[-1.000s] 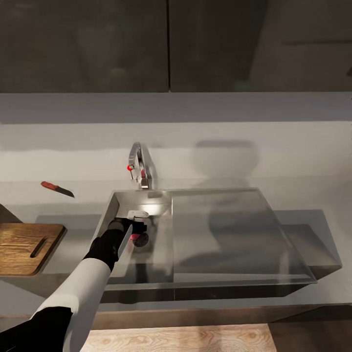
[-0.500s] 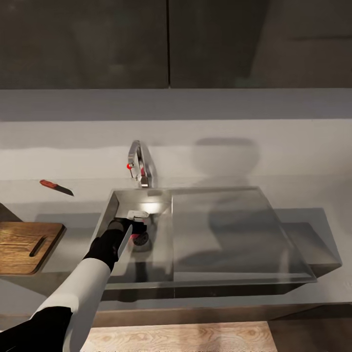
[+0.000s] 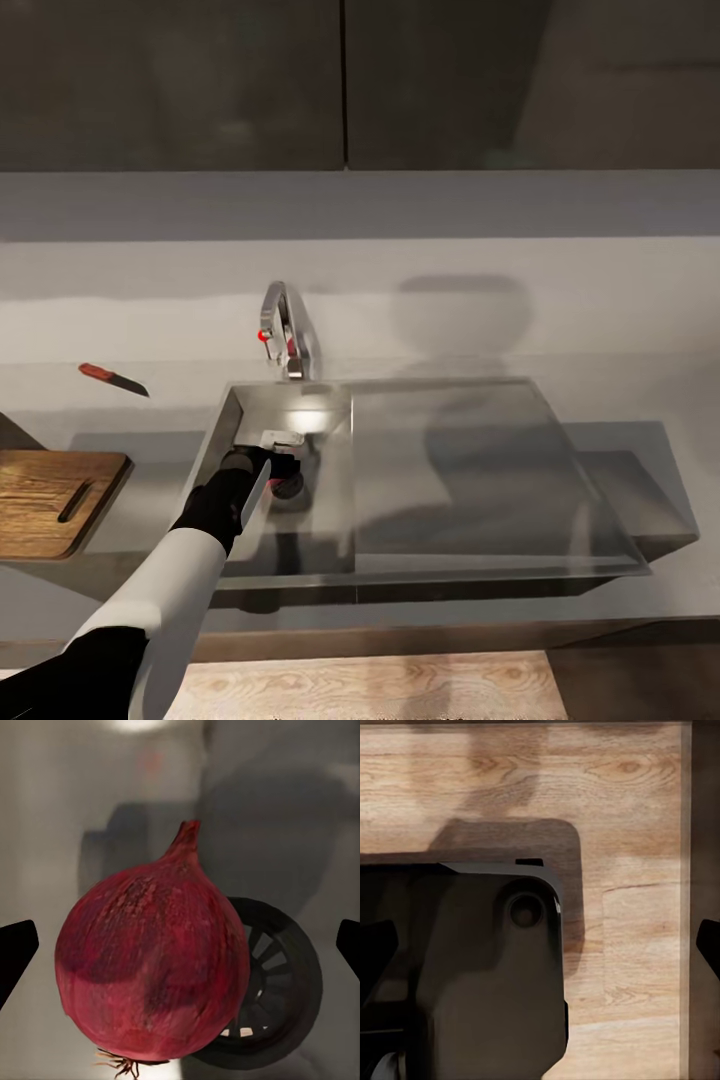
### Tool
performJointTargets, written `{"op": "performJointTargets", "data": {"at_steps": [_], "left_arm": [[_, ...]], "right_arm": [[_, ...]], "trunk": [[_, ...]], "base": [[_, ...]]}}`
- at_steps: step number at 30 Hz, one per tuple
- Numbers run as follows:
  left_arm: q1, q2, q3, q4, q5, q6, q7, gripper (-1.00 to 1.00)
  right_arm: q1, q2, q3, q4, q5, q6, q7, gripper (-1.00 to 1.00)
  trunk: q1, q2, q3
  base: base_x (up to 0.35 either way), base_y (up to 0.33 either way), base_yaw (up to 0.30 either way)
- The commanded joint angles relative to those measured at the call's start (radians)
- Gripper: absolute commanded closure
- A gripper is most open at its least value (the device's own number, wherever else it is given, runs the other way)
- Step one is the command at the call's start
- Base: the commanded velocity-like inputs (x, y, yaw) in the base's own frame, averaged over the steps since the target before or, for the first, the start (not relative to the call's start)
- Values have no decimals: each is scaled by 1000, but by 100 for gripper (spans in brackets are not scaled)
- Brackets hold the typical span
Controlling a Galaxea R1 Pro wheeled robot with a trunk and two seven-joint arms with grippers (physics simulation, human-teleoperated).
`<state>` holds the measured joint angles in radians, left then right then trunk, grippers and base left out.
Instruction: In the kitchen, take the Vidalia onion out of the sink, dice it on the chopping board with the paring knife, put the diced onion into the bowl on the countertop, then place both the paring knife and the chopping board into the sink.
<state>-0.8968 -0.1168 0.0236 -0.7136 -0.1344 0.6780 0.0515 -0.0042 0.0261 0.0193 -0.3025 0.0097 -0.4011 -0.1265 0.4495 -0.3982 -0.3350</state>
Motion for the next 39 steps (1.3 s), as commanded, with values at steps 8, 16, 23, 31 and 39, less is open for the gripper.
{"op": "performJointTargets", "data": {"at_steps": [8,16,23,31,39], "left_arm": [[-1,-1,2,0,-8,5,-2,-100],[-1,-1,2,12,-8,5,-2,-100],[-1,0,2,31,-8,5,-3,-100],[-1,-1,2,28,-8,4,-3,100],[-1,-1,4,24,-8,5,-2,100]], "right_arm": [[0,1,2,0,1,-2,-5,-100],[0,0,2,0,1,-2,-5,-100],[-1,1,2,0,1,-2,-5,-100],[0,1,2,0,1,-2,-5,-100],[0,1,2,0,1,-2,-5,-100]], "trunk": [[0,-2,-9],[0,-2,-10],[0,-2,-10],[0,-2,-10],[0,-2,-10]], "base": [[0,0,0],[0,0,0],[0,0,0],[0,0,0],[0,0,0]]}}
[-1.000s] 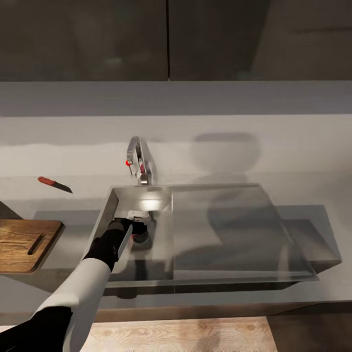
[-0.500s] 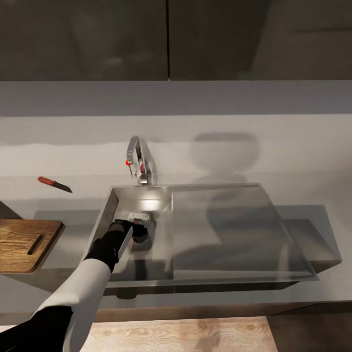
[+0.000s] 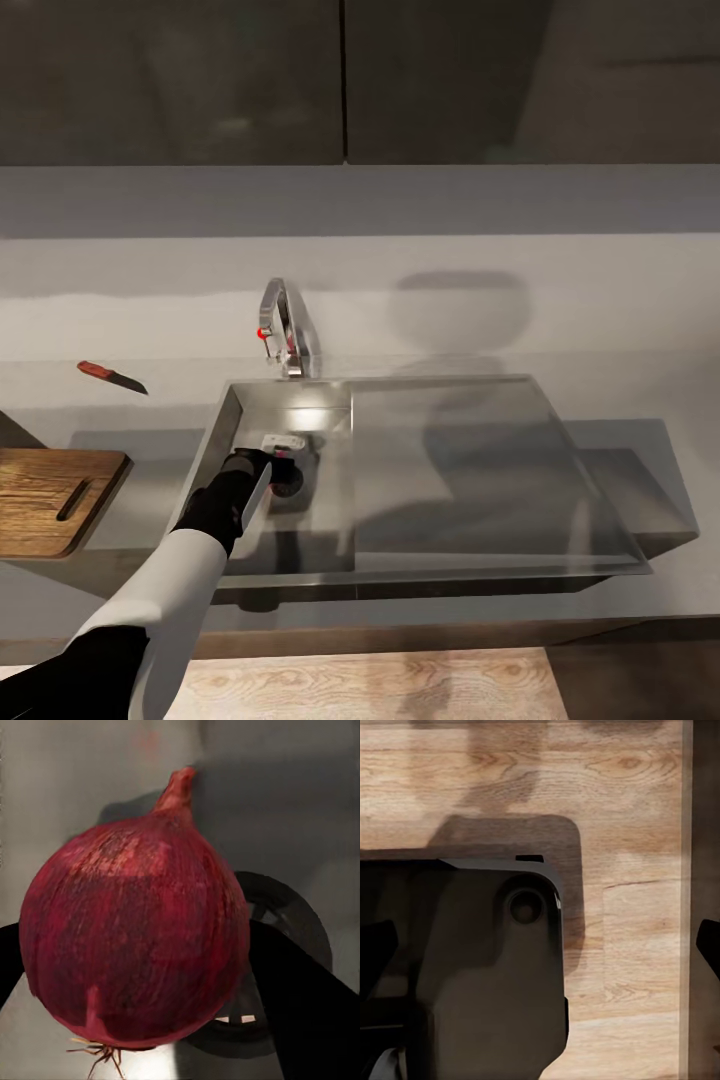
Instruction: In the kitchen, take the Vidalia onion out of the sink, dice it on the chopping board with the paring knife, put the diced onion into the bowl on the countertop, then place both the paring knife and the chopping board into the sink.
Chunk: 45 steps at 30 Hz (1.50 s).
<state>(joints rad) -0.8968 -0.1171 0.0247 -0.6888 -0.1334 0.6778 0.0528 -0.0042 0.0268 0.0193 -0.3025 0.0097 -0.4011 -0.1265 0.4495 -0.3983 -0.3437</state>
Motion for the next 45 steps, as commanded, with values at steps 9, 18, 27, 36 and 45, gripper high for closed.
{"op": "performJointTargets", "data": {"at_steps": [9,18,27,36,45], "left_arm": [[-1,-1,3,-76,-9,9,-4,100],[-1,-6,-1,-565,-6,270,-8,100],[-1,-4,-3,-694,-5,337,-8,100],[-1,-4,-3,-678,-6,338,-8,100],[-1,-3,-2,-676,-6,338,-8,100]], "right_arm": [[0,0,2,0,1,-2,-5,-100],[0,0,2,0,1,-2,-5,-100],[0,0,2,0,1,-2,-5,-100],[0,0,2,0,1,-3,-5,-100],[0,0,2,0,1,-2,-5,-100]], "trunk": [[1,-2,-2],[1,-2,-2],[1,-2,-2],[1,-2,-2],[1,-2,-2]], "base": [[0,0,0],[0,0,0],[0,0,0],[-91,76,0],[-186,225,0]]}}
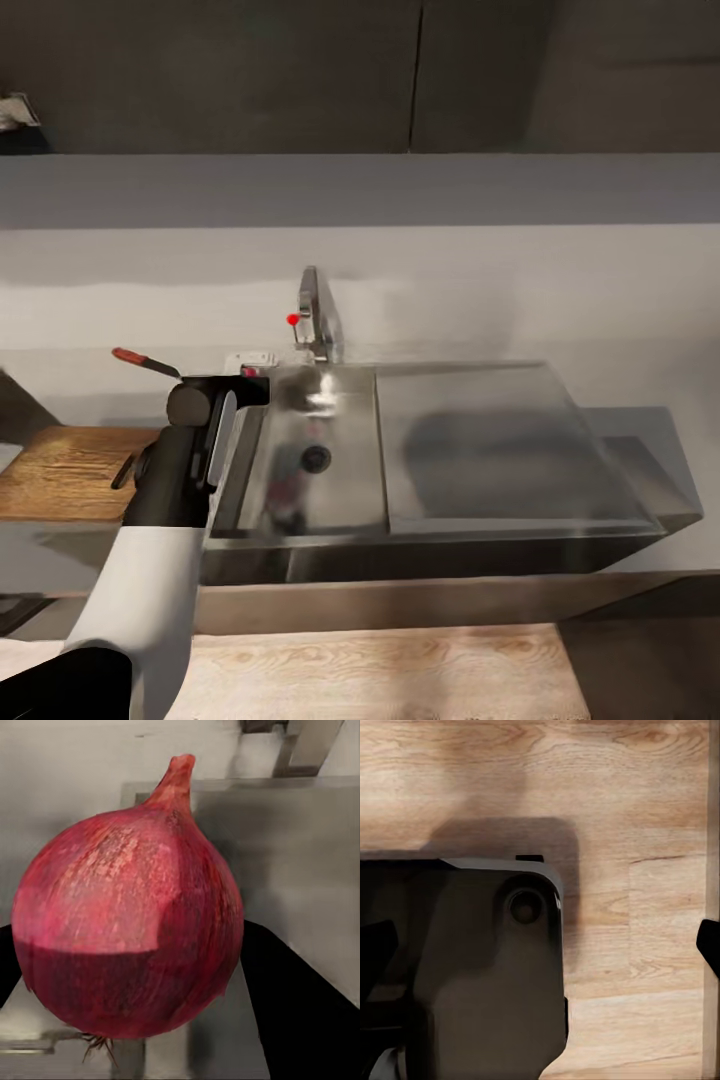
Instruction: In the kitchen, take the Vidalia onion out of the sink, dice it on the chopping board with the paring knife, put the diced onion into the bowl on the countertop, then place both the paring knife and the chopping board into the sink.
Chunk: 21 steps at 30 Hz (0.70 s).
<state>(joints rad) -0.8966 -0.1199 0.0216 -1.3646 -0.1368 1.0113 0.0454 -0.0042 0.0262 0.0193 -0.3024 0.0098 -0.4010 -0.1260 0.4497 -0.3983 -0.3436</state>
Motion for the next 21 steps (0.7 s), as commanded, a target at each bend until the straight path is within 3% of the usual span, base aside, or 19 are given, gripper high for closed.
{"op": "performJointTargets", "data": {"at_steps": [1,21], "left_arm": [[-1,0,1,-1,-3,4,-1,100],[-1,0,1,9,-3,4,-1,100]], "right_arm": [[0,0,2,0,1,-2,-6,-100],[0,0,2,0,1,-3,-6,-100]], "trunk": [[0,-2,-2],[0,-2,-2]], "base": [[-111,271,0],[-17,292,0]]}}
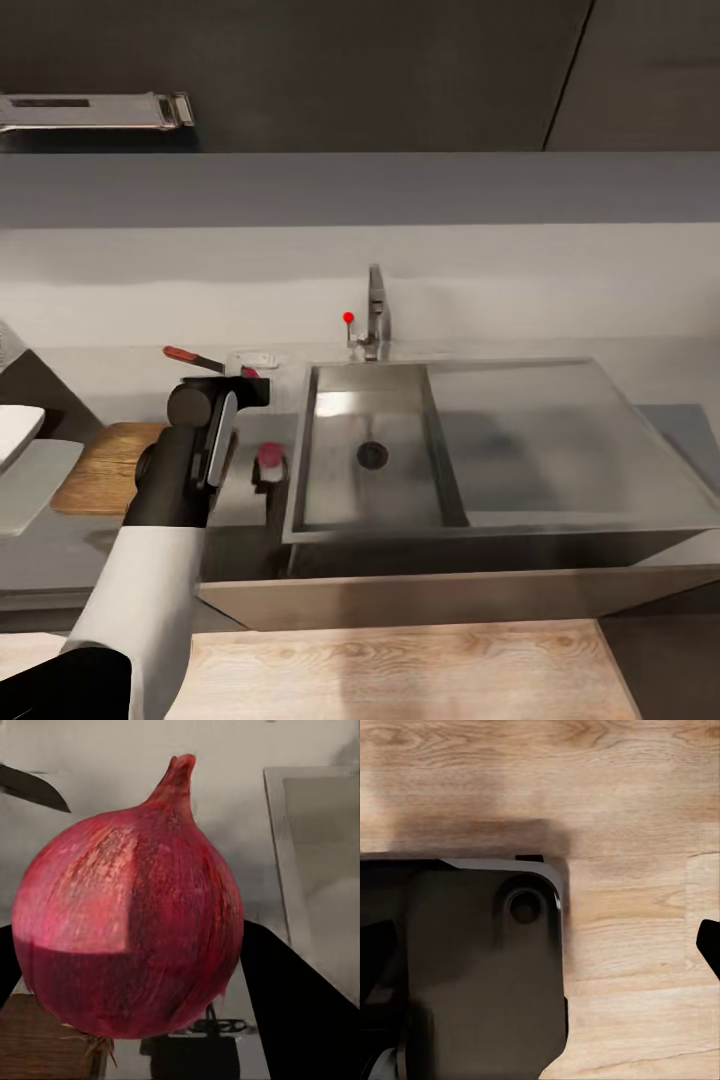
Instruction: In the kitchen, take the Vidalia onion out of the sink, dice it on the chopping board with the paring knife, put the diced onion into the bowl on the countertop, then place both the paring knife and the chopping board into the sink.
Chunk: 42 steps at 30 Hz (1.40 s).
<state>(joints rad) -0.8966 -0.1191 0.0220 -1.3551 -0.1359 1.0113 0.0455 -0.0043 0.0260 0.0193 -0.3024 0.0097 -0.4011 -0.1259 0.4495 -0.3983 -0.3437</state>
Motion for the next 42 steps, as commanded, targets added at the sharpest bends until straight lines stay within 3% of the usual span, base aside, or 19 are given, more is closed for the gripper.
{"op": "performJointTargets", "data": {"at_steps": [1,22,42], "left_arm": [[-1,-1,1,1,-4,4,-1,100],[1,-1,1,54,-5,4,-1,100],[1,-1,1,85,-5,3,-1,100]], "right_arm": [[0,0,2,0,1,-2,-6,-100],[0,0,2,0,1,-2,-6,-100],[0,0,2,0,1,-2,-6,-100]], "trunk": [[0,-2,-2],[0,-2,-2],[0,-2,-2]], "base": [[0,297,0],[-4,290,0],[-243,120,0]]}}
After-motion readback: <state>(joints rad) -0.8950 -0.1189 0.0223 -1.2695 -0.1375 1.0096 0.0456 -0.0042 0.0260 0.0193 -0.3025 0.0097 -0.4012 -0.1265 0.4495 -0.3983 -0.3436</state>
